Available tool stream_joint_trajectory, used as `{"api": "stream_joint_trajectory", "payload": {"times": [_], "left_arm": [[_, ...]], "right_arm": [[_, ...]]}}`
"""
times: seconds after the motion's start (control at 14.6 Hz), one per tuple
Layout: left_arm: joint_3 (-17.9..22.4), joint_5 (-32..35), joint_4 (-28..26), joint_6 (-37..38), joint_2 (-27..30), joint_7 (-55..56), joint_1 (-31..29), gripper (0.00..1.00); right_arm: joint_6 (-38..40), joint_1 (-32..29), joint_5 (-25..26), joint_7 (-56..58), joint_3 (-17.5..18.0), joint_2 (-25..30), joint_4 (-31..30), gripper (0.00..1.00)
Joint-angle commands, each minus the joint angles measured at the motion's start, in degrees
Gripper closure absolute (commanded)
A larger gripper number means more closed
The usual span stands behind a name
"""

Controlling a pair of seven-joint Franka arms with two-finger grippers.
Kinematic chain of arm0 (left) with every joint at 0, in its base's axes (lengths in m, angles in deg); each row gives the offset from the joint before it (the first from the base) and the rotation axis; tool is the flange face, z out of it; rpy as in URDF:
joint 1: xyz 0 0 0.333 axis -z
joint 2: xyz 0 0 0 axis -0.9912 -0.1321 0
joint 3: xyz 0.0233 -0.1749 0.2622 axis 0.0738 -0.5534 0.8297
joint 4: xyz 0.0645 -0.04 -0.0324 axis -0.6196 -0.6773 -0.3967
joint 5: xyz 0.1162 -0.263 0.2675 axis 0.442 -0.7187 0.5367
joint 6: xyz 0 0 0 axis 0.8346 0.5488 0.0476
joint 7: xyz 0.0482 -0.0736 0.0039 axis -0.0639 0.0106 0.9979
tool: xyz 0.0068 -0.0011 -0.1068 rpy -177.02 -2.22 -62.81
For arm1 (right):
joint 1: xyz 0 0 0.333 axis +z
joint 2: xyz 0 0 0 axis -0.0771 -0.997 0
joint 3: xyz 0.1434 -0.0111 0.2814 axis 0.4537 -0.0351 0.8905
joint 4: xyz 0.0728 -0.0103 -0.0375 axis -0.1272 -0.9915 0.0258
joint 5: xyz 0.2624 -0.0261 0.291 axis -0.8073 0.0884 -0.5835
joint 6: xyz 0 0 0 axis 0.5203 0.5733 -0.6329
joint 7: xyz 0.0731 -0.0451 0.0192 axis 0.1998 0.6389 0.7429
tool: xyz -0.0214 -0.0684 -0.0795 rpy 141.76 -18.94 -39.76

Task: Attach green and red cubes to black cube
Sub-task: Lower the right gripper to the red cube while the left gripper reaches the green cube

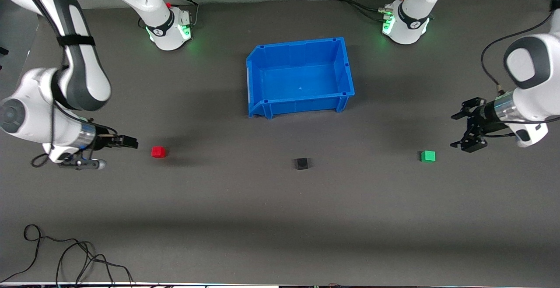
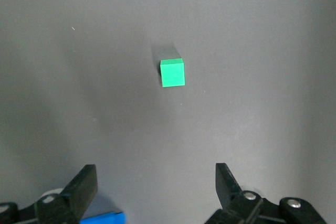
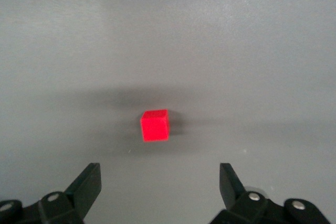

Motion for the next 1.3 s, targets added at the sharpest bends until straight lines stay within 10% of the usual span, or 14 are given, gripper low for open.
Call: {"api": "stream_joint_trajectory", "payload": {"times": [0.0,1.23], "left_arm": [[-0.26,-3.19,-2.97,-5.54,-2.1,1.44,-0.68,0.0],[-0.79,-17.08,-4.04,-24.19,-18.64,-13.41,0.2,0.0]], "right_arm": [[-5.08,0.71,-0.74,-0.98,-0.25,-3.84,-0.96,0.0],[-19.68,5.02,-1.1,-3.89,-0.34,-13.09,-5.43,0.06]]}}
